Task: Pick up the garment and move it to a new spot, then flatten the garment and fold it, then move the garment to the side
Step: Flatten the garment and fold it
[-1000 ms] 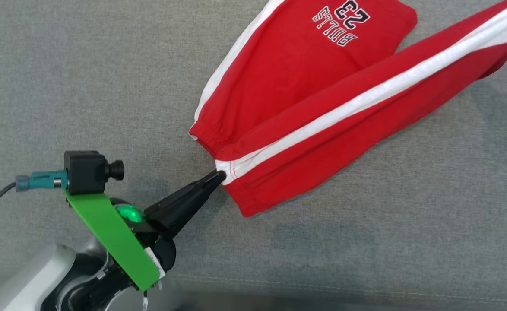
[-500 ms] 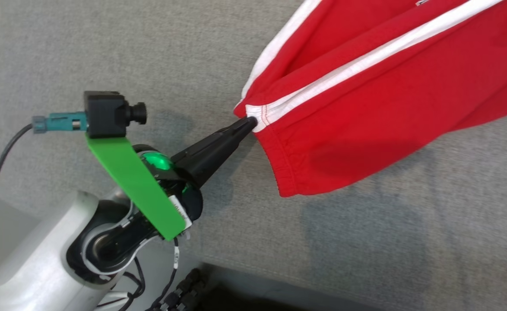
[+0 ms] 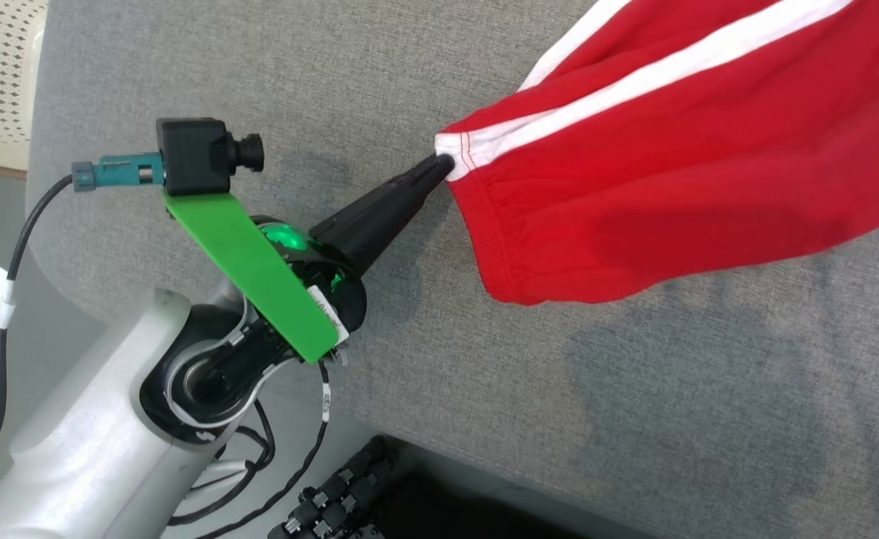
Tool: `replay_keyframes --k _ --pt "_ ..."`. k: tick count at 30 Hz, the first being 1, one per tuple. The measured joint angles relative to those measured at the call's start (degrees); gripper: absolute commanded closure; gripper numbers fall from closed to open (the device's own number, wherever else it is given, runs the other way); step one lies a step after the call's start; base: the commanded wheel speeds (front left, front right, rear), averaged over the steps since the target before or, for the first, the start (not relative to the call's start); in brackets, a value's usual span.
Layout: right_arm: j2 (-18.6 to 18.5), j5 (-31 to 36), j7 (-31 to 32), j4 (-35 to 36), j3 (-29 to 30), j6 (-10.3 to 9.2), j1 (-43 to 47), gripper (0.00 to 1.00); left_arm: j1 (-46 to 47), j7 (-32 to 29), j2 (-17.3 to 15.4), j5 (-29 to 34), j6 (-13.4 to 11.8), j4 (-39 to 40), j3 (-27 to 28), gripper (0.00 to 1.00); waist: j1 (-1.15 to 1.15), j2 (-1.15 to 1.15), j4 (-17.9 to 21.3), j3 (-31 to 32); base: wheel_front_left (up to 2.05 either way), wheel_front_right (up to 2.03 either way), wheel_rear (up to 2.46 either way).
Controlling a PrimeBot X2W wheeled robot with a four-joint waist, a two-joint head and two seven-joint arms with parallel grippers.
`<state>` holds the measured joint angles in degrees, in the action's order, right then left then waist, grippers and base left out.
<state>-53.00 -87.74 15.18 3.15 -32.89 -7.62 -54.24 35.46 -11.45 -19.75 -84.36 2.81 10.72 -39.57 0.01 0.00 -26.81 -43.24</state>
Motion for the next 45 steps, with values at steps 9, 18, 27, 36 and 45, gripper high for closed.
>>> replay_keyframes --k 9,18,27,36,45 --pt "3.4 5.4 2.7 -8.3 -2.7 0.0 -6.8 1.0 2.1 0.5 1.7 0.0 0.6 -3.2 0.2 1.0 0.0 0.0 -0.5 0.1 0.0 0.0 0.0" --pt "7.7 9.4 4.9 -14.9 -4.7 0.0 -11.8 1.0 3.9 1.7 3.7 0.4 0.7 -6.9 0.3 1.0 0.0 0.0 -0.9 0.1 0.0 0.0 0.0" --pt "12.1 13.6 7.6 -18.0 -8.0 0.0 -14.9 0.0 4.4 1.6 4.6 0.4 0.7 -9.5 -0.4 0.32 0.0 0.0 -0.4 0.2 0.0 0.0 0.0" --pt "14.4 15.6 10.9 -20.6 -10.8 0.0 -15.7 0.0 4.5 2.5 3.7 2.6 0.6 -13.3 0.7 0.0 0.0 0.0 2.4 2.1 0.0 0.0 0.0" --pt "12.6 15.6 13.7 -21.4 -10.9 0.0 -15.9 0.0 3.7 4.6 0.0 4.4 -2.6 -13.7 2.6 0.0 0.0 0.0 5.4 5.3 0.0 0.0 0.0"
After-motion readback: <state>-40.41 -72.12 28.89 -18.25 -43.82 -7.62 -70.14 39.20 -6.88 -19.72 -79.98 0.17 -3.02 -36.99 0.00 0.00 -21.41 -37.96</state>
